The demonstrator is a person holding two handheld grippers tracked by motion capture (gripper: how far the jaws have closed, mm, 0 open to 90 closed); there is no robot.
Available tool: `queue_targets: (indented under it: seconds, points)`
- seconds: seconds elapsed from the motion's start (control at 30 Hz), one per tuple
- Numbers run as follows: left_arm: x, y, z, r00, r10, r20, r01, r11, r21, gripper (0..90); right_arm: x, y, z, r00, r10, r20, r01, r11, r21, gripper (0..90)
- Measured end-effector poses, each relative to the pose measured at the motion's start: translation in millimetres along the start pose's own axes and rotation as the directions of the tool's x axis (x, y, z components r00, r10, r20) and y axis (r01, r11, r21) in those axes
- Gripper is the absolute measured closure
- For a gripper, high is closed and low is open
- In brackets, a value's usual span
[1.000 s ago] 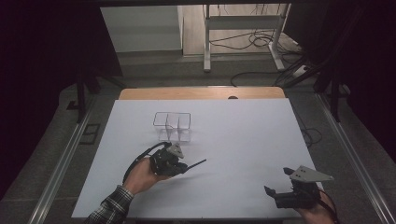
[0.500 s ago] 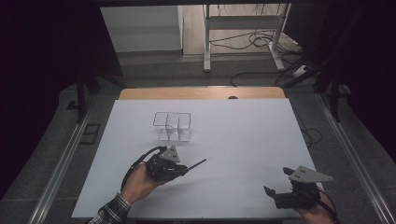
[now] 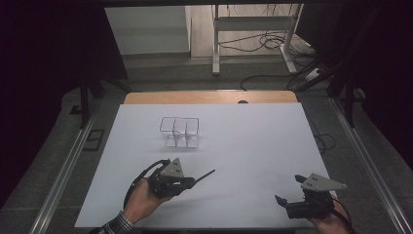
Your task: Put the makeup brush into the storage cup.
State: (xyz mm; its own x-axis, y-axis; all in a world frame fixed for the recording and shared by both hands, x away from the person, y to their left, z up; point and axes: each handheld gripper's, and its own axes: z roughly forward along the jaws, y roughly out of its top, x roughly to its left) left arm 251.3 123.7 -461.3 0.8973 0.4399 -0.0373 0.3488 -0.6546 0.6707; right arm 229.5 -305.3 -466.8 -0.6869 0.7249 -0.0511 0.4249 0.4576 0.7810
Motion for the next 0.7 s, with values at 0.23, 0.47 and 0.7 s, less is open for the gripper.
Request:
queue_targets:
  seconds: [0.23,0.47,0.7]
  points:
    - [-5.5,-3.5,-0.1,0.9999,0.009,-0.009,-0.009,0.9999,0.010,83.8,2.1,1.9,1.6,0.9997,-0.015,-0.019,0.015,1.000,0.019,3.8]
    - [-8.6,-2.4,3.1,0.9997,0.024,-0.003,-0.024,0.9991,0.035,83.8,6.5,7.7,4.8,0.9987,-0.026,-0.043,0.028,0.999,0.034,1.3]
    - [-11.1,-1.1,5.6,0.9993,0.037,0.001,-0.037,0.9982,0.048,83.8,12.7,19.1,9.9,0.9961,-0.047,-0.075,0.052,0.997,0.054,0.6]
